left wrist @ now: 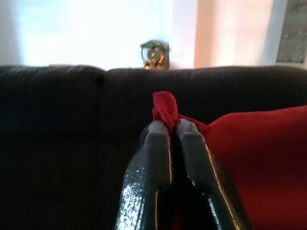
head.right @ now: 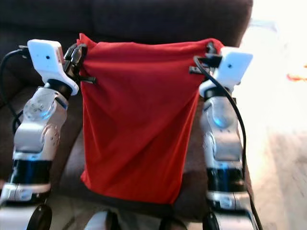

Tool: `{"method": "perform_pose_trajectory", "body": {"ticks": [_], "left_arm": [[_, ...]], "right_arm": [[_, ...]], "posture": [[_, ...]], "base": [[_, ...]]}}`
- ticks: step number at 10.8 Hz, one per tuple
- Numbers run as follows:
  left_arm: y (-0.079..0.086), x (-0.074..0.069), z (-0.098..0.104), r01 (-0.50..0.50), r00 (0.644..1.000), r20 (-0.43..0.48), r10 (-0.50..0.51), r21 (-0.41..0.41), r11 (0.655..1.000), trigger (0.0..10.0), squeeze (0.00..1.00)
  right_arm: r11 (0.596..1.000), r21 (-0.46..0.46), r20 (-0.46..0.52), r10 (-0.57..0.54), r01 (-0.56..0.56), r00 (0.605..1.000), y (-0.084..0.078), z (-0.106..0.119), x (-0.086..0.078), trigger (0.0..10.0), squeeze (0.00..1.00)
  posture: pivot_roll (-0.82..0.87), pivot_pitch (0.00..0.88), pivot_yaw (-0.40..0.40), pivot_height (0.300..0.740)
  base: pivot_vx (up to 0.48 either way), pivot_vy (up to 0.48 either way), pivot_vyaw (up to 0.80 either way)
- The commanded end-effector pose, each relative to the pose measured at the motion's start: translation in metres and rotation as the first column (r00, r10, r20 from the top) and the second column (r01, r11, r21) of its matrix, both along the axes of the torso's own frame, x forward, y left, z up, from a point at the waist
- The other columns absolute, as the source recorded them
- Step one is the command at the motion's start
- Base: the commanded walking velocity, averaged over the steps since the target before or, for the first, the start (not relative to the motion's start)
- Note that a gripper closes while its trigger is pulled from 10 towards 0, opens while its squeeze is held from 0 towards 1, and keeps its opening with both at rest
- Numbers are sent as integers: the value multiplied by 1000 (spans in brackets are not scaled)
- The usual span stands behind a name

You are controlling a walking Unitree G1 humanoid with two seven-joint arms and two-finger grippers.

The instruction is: Move the pillow to the sofa from floor

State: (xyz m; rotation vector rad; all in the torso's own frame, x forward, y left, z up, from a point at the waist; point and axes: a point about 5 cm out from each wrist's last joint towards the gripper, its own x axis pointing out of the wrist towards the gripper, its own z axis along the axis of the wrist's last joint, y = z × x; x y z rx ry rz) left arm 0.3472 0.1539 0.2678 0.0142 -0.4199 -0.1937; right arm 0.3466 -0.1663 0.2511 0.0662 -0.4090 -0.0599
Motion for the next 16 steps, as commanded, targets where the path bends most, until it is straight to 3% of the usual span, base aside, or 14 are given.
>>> {"method": "perform_pose_trajectory", "body": {"ticks": [1, 3, 4, 5, 7, 10, 14, 15, 16], "left_arm": [[1, 7, 10, 19, 999, 26, -19, -8, 1000, 10000, 0], [-4, 36, -9, 60, 988, -146, -54, 37, 998, 10000, 0], [-5, 44, -11, 57, 985, -162, -51, 33, 998, 10000, 0], [-10, 56, -19, 73, 969, -240, -63, 34, 997, 10000, 0], [-14, 68, -12, 61, 966, -255, -50, 36, 997, 10000, 0], [-27, 77, 5, 73, 961, -273, -47, 85, 994, 10000, 0], [-32, 77, -9, 80, 953, -300, -41, 120, 989, 10000, 0], [-31, 77, -12, 82, 952, -304, -41, 121, 989, 10000, 200], [-27, 77, -16, 74, 950, -311, -35, 112, 991, 10000, 1000]], "right_arm": [[1000, -1, 50, -1, 1, 999, 0, 13, 5, 10000, 0], [999, 23, -67, 38, -36, 997, 8, 3, 35, 10000, 0], [999, 36, -107, 31, -27, 994, 5, 0, 44, 10000, 0], [999, 53, -144, 7, 1, 989, -1, -3, 50, 10000, 0], [997, 62, -139, -40, 49, 990, -15, 0, 54, 10000, 0], [991, 80, -136, -91, 102, 987, -29, 6, 60, 10000, 0], [993, 70, -194, -83, 98, 978, -26, -14, 61, 10000, 0], [993, 67, -203, -80, 95, 976, -24, -18, 61, 10000, 0], [994, 65, -220, -75, 91, 973, -22, -24, 61, 10000, 0]], "posture": [[81, 72, -36, 693], [90, 85, -47, 693], [90, 93, -52, 693], [91, 102, -54, 693], [77, 115, -55, 693], [68, 124, -42, 693], [70, 143, -37, 693], [72, 146, -36, 693], [75, 147, -36, 693]], "base": [[0, 0, 0], [0, 0, 0], [0, 0, 0], [0, 0, 0], [0, 0, 0], [0, 0, 0], [0, 0, 0], [0, 0, 0], [0, 0, 0]]}}
